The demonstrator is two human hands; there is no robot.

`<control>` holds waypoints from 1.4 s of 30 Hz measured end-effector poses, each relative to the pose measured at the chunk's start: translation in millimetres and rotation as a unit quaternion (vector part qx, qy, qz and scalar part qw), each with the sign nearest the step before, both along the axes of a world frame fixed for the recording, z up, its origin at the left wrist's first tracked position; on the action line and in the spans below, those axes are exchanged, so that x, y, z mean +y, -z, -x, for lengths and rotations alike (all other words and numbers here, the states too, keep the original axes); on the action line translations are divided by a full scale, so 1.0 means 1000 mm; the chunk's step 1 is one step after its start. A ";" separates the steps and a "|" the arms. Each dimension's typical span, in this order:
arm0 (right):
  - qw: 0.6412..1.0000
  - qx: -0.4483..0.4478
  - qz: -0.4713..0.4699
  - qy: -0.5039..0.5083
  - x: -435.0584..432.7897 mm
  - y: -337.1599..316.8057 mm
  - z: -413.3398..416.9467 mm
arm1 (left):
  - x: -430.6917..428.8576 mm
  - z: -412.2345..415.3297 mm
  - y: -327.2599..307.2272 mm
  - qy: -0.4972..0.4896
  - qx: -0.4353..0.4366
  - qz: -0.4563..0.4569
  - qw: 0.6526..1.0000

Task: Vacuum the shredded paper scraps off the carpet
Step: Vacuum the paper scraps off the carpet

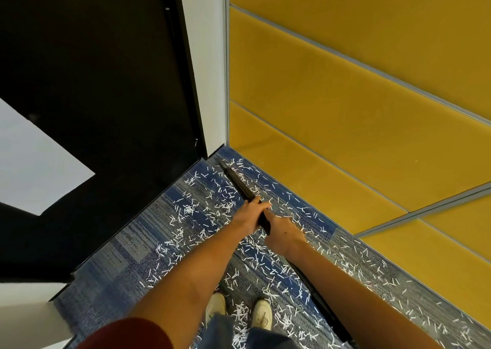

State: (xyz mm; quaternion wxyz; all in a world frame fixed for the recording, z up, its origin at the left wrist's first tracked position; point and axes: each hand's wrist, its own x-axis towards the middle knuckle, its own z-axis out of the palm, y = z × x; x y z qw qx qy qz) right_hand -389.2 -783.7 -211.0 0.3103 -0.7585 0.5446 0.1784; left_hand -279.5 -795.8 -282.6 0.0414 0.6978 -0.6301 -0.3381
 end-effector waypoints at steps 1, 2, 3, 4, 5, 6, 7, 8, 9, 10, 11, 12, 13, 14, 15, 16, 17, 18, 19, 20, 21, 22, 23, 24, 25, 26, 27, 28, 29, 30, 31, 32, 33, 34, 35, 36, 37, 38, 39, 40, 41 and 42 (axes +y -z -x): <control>1.000 -0.001 0.000 -0.002 0.001 0.000 0.000 | 0.002 0.000 0.001 -0.006 0.006 0.003 1.000; 1.000 -0.001 0.000 -0.003 0.003 -0.001 0.001 | 0.004 0.000 0.001 -0.015 0.022 0.002 1.000; 1.000 -0.001 -0.001 -0.003 0.003 -0.001 0.002 | 0.006 0.000 0.002 -0.016 0.038 0.000 0.999; 1.000 0.000 -0.001 -0.002 0.004 -0.002 0.003 | 0.009 0.001 0.003 -0.008 0.053 0.002 0.999; 1.000 0.000 -0.002 -0.001 0.004 -0.003 0.005 | 0.012 0.002 0.002 -0.003 0.068 -0.001 0.998; 1.000 -0.001 -0.003 0.000 0.004 -0.003 0.007 | 0.013 0.003 0.002 0.003 0.075 -0.001 0.997; 1.000 -0.001 -0.003 0.003 0.004 -0.004 0.010 | 0.012 0.005 0.002 0.002 0.070 -0.002 0.998; 1.000 -0.001 -0.002 0.005 0.005 -0.005 0.012 | 0.011 0.008 0.003 -0.002 0.066 -0.008 0.998; 1.000 -0.001 0.000 0.007 0.005 -0.005 0.014 | 0.010 0.011 0.003 -0.004 0.065 -0.013 0.998; 1.000 0.001 0.003 0.010 0.006 -0.005 0.016 | 0.009 0.014 0.006 -0.005 0.071 -0.017 0.997; 1.000 0.002 0.005 0.013 0.006 -0.005 0.019 | 0.008 0.017 0.006 0.002 0.073 -0.021 0.997; 1.000 0.003 0.006 0.018 0.007 -0.005 0.021 | 0.008 0.019 0.004 0.006 0.080 -0.020 0.997; 1.000 0.004 0.008 0.022 0.007 -0.006 0.023 | 0.008 0.022 0.000 0.018 0.078 -0.017 0.997; 1.000 0.003 0.009 0.025 0.007 -0.006 0.025 | 0.006 0.025 -0.004 0.021 0.071 -0.014 0.997; 1.000 0.001 0.009 0.028 0.007 -0.006 0.027 | 0.003 0.027 -0.004 0.012 0.057 -0.021 0.998; 0.999 -0.004 0.007 0.032 0.008 -0.006 0.029 | 0.002 0.029 -0.003 0.005 0.043 -0.022 0.999; 0.999 -0.008 0.005 0.036 0.008 -0.007 0.030 | 0.001 0.032 -0.004 0.007 0.031 -0.010 0.999; 0.999 -0.010 0.003 0.040 0.008 -0.007 0.031 | 0.000 0.034 -0.003 0.012 0.027 -0.004 1.000; 0.999 -0.009 0.002 0.044 0.008 -0.008 0.033 | -0.001 0.035 -0.002 0.017 0.037 -0.007 0.999; 0.999 -0.008 0.000 0.047 0.008 -0.008 0.034 | -0.001 0.036 0.000 0.020 0.056 -0.012 0.998; 0.999 -0.008 -0.001 0.049 0.009 -0.009 0.035 | -0.002 0.037 0.001 0.017 0.077 -0.020 0.997; 0.999 -0.007 -0.001 0.052 0.009 -0.009 0.036 | -0.001 0.037 0.001 0.016 0.094 -0.026 0.995; 0.998 -0.006 -0.001 0.055 0.009 -0.009 0.038 | 0.000 0.037 0.001 0.031 0.092 -0.022 0.995; 0.998 -0.003 0.000 0.058 0.009 -0.009 0.039 | 0.001 0.037 0.001 0.046 0.090 -0.015 0.995; 0.998 0.001 0.002 0.060 0.009 -0.009 0.041 | 0.001 0.039 0.001 0.059 0.087 -0.008 0.994; 0.998 0.005 0.004 0.061 0.009 -0.008 0.042 | 0.001 0.039 0.001 0.064 0.085 -0.007 0.994; 0.998 0.009 0.006 0.062 0.009 -0.008 0.044 | 0.000 0.041 0.000 0.067 0.080 -0.006 0.995; 0.998 0.011 0.007 0.063 0.010 -0.008 0.044 | -0.001 0.044 -0.002 0.063 0.077 -0.008 0.995; 0.998 0.012 0.007 0.063 0.010 -0.008 0.045 | -0.002 0.046 -0.003 0.056 0.070 -0.012 0.996; 0.998 0.012 0.006 0.062 0.011 -0.007 0.045 | -0.003 0.047 -0.004 0.051 0.061 -0.017 0.997; 0.998 0.013 0.005 0.059 0.011 -0.007 0.045 | -0.003 0.047 -0.004 0.049 0.052 -0.018 0.997; 0.998 0.014 0.004 0.055 0.012 -0.006 0.044 | -0.003 0.046 -0.004 0.061 0.038 -0.008 0.997; 0.999 0.015 0.003 0.051 0.012 -0.007 0.043 | -0.002 0.044 -0.003 0.068 0.025 0.002 0.997; 0.999 0.013 0.002 0.047 0.012 -0.006 0.042 | -0.001 0.042 -0.002 0.069 0.015 0.004 0.998; 0.999 0.010 0.001 0.044 0.012 -0.007 0.041 | -0.001 0.040 -0.001 0.068 0.009 0.004 0.998; 0.999 0.007 -0.001 0.041 0.011 -0.007 0.039 | 0.000 0.037 0.001 0.065 0.006 0.005 0.998; 0.999 0.006 -0.002 0.038 0.011 -0.007 0.037 | 0.001 0.035 0.001 0.062 0.002 0.007 0.998; 0.999 0.007 -0.002 0.035 0.011 -0.007 0.035 | 0.002 0.033 0.001 0.058 -0.001 0.008 0.998; 0.999 0.007 -0.002 0.032 0.011 -0.008 0.032 | 0.003 0.030 0.002 0.053 -0.003 0.009 0.999; 1.000 0.004 -0.002 0.028 0.012 -0.007 0.029 | 0.004 0.027 0.004 0.049 -0.005 0.009 0.999; 1.000 0.000 -0.002 0.022 0.013 -0.007 0.026 | 0.006 0.023 0.005 0.044 -0.005 0.008 0.999; 1.000 -0.003 -0.002 0.016 0.014 -0.006 0.023 | 0.009 0.020 0.007 0.037 0.000 0.005 0.999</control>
